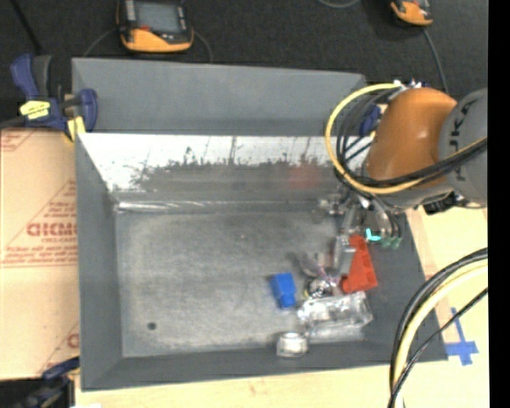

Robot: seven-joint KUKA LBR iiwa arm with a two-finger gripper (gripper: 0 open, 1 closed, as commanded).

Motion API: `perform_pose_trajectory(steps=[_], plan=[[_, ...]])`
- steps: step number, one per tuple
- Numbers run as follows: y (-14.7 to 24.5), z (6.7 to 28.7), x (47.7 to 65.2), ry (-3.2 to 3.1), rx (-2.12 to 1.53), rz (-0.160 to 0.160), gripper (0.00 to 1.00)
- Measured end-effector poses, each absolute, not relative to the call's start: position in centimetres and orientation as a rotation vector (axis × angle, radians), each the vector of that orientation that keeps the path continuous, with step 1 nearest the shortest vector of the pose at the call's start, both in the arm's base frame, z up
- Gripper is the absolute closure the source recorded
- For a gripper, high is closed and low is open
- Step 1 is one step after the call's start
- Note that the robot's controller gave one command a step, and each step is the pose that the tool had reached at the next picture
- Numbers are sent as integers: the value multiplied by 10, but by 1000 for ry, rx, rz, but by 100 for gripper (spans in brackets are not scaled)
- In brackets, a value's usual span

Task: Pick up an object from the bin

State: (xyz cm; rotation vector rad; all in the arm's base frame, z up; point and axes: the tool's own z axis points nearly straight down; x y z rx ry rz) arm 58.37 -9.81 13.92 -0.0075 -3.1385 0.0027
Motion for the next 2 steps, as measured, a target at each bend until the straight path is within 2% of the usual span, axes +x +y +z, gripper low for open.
perform_pose_trajectory(steps=[1,2], plan=[[-118,82,559,-3148,102,3,0],[-119,81,558,-3144,104,5,100]])
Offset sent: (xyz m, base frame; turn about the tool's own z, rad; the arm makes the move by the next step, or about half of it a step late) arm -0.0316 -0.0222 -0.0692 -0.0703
